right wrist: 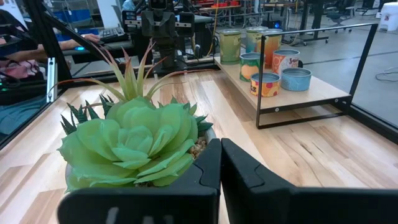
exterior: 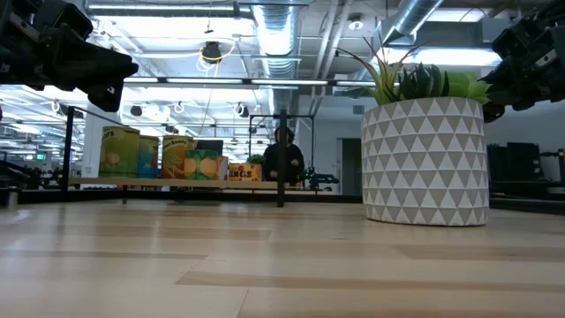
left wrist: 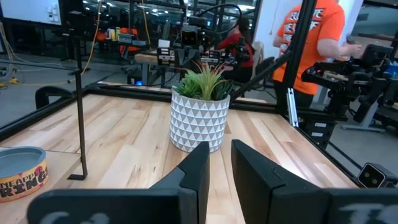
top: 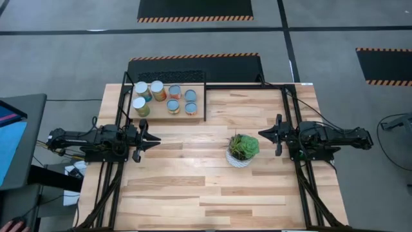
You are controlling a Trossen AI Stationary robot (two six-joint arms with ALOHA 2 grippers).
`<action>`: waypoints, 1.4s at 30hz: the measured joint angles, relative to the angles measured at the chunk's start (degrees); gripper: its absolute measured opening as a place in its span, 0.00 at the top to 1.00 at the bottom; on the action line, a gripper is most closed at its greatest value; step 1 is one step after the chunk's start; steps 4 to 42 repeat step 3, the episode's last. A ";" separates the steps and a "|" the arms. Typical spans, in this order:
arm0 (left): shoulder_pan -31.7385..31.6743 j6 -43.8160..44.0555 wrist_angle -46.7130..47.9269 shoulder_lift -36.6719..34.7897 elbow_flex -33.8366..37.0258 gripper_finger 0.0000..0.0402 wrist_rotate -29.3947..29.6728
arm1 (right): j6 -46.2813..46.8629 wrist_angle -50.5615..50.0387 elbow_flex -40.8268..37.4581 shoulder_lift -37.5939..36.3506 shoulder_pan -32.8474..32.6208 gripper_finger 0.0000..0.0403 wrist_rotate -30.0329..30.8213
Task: Pick and place cans onto a shelf
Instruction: Return to Home Position
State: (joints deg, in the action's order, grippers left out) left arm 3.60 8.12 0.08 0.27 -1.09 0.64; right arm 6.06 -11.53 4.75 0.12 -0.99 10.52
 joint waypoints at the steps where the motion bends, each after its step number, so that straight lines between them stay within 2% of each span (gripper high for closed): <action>1: 0.00 0.00 0.00 0.00 0.01 0.86 0.00 | -0.01 0.00 0.00 -0.01 0.00 0.93 0.00; 42: 0.00 0.02 0.00 0.00 0.01 0.86 0.00 | -0.02 0.00 0.00 -0.01 0.01 0.93 0.00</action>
